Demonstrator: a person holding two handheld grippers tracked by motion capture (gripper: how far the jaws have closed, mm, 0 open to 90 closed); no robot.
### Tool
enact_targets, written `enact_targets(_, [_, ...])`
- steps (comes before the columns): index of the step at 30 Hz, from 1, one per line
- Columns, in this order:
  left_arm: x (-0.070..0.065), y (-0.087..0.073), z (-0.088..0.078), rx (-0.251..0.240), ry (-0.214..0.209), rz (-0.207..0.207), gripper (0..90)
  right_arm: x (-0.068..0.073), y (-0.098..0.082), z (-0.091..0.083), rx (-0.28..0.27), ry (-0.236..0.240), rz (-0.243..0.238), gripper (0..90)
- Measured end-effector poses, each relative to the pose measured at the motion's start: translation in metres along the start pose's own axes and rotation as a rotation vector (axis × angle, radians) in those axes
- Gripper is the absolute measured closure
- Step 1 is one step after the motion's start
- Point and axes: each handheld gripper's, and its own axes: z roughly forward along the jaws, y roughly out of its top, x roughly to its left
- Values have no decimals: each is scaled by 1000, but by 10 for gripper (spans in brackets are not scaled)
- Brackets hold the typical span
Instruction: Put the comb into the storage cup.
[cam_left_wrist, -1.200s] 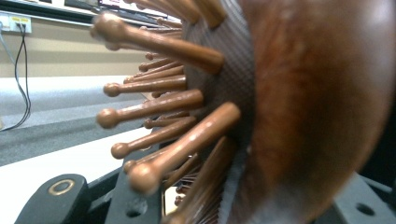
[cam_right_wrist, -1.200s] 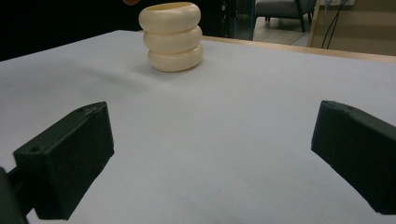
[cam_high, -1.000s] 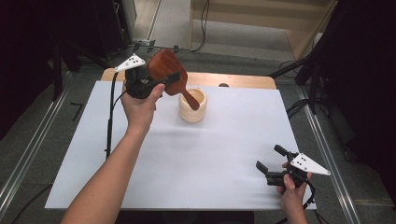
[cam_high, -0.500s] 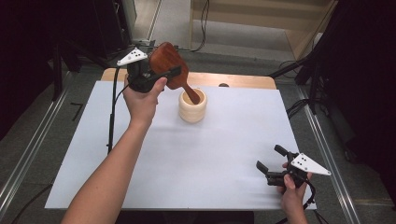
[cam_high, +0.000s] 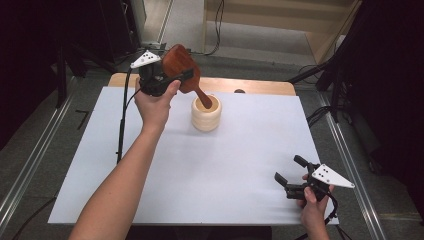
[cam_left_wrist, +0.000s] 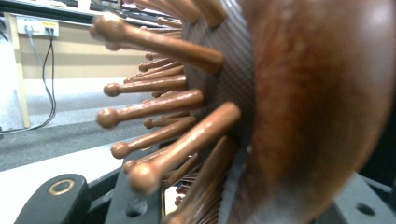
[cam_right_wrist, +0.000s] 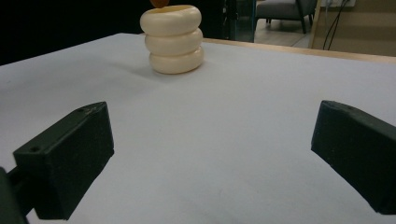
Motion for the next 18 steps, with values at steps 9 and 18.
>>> enact_targets(9, [3, -8, 12, 18, 17, 6, 597, 0, 0, 0, -5, 5, 5, 0])
enact_targets(18, [6, -15, 20, 31, 37, 1, 596, 0, 0, 0, -6, 10, -7, 0])
